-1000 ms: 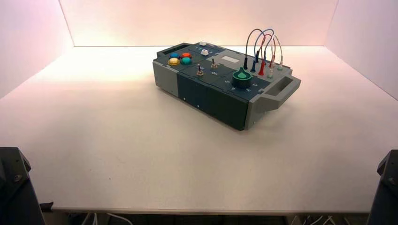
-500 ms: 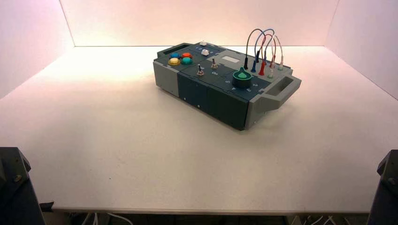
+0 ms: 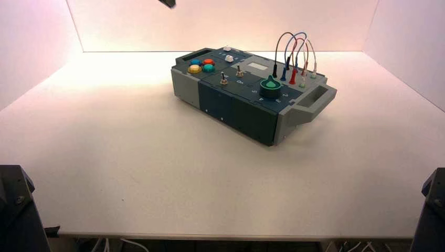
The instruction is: Push the blue button with the left gripper.
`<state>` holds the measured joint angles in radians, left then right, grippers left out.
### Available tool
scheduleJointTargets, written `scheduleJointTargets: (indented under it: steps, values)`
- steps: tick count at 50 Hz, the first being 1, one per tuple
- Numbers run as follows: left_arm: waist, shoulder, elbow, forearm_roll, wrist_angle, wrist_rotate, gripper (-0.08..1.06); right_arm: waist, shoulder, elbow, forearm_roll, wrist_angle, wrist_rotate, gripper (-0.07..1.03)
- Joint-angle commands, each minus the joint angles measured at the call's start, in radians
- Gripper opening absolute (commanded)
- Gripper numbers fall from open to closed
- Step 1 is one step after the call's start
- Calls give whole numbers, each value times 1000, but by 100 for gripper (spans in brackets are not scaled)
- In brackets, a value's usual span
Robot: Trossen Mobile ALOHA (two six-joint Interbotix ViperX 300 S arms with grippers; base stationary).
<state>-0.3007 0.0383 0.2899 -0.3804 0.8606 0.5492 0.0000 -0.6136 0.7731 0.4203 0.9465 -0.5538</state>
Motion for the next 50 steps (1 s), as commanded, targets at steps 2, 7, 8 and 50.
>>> scheduleJointTargets:
  steps: [2,7,8,50]
  values:
    - [-14,26,-35,8,-34,-5,-3,29,-11,-9,-8,-21,-11,-2]
    - [-15,46,-38,12,-48,-3,-3,66,-8,-11,-8,-38,-11,-2]
    - [-15,51,-40,12,-49,-5,-3,71,-8,-12,-9,-41,-11,-2]
    - [-61,244,-156,104,-77,-23,-3,183,89,-43,-8,-86,-8,-2]
